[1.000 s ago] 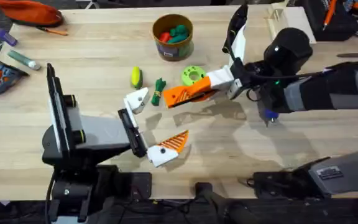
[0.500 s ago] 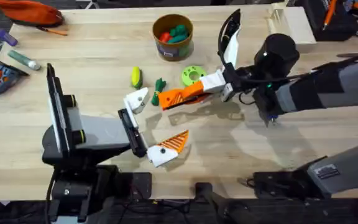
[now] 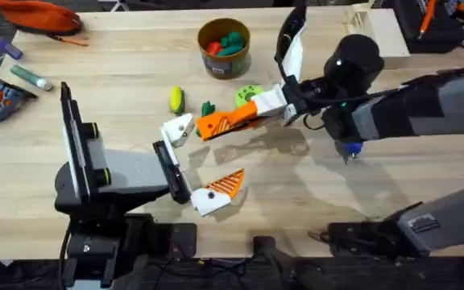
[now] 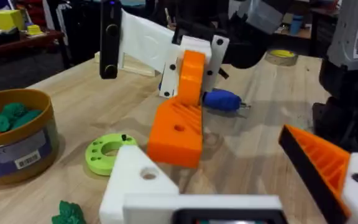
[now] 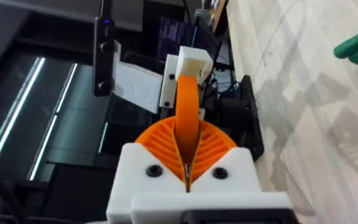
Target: Pick up the gripper from the table and insert it into the empty holder that is missing its gripper. Then pick up a screw, insert it into the mounting hole, and use the screwdriver to tighten it. Finally, clean up the table by picking up the vegetable and placing it into the bucket.
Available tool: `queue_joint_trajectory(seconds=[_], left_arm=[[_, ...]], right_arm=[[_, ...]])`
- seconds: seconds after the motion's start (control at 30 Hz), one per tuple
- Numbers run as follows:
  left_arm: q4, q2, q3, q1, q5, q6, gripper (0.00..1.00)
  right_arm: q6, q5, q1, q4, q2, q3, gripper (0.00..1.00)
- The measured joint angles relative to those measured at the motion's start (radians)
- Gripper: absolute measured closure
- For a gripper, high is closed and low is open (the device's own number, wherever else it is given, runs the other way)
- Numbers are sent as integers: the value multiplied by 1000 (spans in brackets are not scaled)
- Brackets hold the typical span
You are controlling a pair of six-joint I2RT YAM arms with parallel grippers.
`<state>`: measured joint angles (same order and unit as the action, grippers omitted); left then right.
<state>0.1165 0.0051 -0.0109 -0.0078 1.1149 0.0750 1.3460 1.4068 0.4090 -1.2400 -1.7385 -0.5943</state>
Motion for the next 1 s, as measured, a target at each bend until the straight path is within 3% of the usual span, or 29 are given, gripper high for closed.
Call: queue_joint_trajectory(seconds=[1.0], left_arm=[[0,0,0,0,0,0,15]], right_arm=[[-17,-38,54,80,0,-4,993]])
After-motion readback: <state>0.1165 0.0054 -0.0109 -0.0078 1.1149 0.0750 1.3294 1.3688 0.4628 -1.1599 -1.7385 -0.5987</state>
